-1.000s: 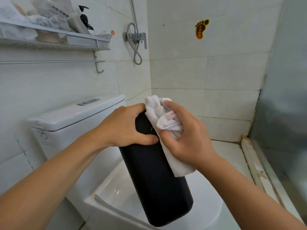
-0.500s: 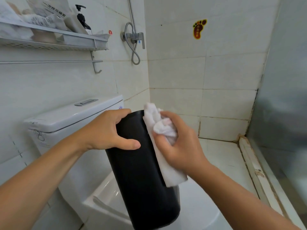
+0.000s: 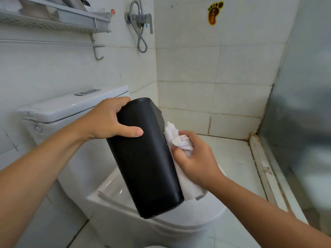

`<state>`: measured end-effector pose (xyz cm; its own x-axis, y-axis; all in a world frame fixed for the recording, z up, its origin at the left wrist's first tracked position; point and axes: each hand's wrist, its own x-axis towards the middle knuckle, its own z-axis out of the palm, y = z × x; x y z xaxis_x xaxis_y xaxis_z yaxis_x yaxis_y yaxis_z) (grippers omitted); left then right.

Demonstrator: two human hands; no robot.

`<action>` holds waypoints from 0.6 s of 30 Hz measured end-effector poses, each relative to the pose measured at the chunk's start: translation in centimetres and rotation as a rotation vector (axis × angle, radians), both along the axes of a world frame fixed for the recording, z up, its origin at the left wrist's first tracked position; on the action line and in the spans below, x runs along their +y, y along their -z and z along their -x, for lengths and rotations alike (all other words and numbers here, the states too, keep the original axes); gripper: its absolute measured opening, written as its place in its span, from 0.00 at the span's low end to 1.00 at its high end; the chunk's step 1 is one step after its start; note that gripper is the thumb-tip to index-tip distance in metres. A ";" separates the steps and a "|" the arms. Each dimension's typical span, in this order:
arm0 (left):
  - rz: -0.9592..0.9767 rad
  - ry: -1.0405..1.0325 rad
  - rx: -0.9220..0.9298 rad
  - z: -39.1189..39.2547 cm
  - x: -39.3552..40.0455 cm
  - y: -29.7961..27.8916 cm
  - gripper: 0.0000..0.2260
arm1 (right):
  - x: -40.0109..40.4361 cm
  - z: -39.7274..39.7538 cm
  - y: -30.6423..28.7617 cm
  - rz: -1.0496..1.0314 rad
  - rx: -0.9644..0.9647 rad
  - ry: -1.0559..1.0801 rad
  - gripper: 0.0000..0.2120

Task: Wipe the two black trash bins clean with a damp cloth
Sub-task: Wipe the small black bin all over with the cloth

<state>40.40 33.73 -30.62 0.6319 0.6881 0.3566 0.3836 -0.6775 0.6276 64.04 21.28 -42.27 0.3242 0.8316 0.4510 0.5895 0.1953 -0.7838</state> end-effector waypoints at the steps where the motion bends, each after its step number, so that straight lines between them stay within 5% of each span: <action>1: -0.006 -0.005 0.003 -0.2 0.0 -0.1 0.24 | -0.5 0.4 -0.6 -0.045 -0.018 -0.012 0.18; 9: -0.075 -0.032 0.081 -2.1 -0.3 -0.9 0.27 | -1.9 0.9 -0.8 -0.498 -0.448 -0.016 0.32; 15: -0.077 -0.124 0.111 -2.4 0.2 -0.9 0.31 | -3.6 1.8 -0.8 -0.465 -0.848 -0.039 0.33; 18: -0.075 -0.165 0.129 -2.6 0.5 -0.9 0.33 | -3.6 1.2 -0.7 -0.411 -0.898 -0.033 0.33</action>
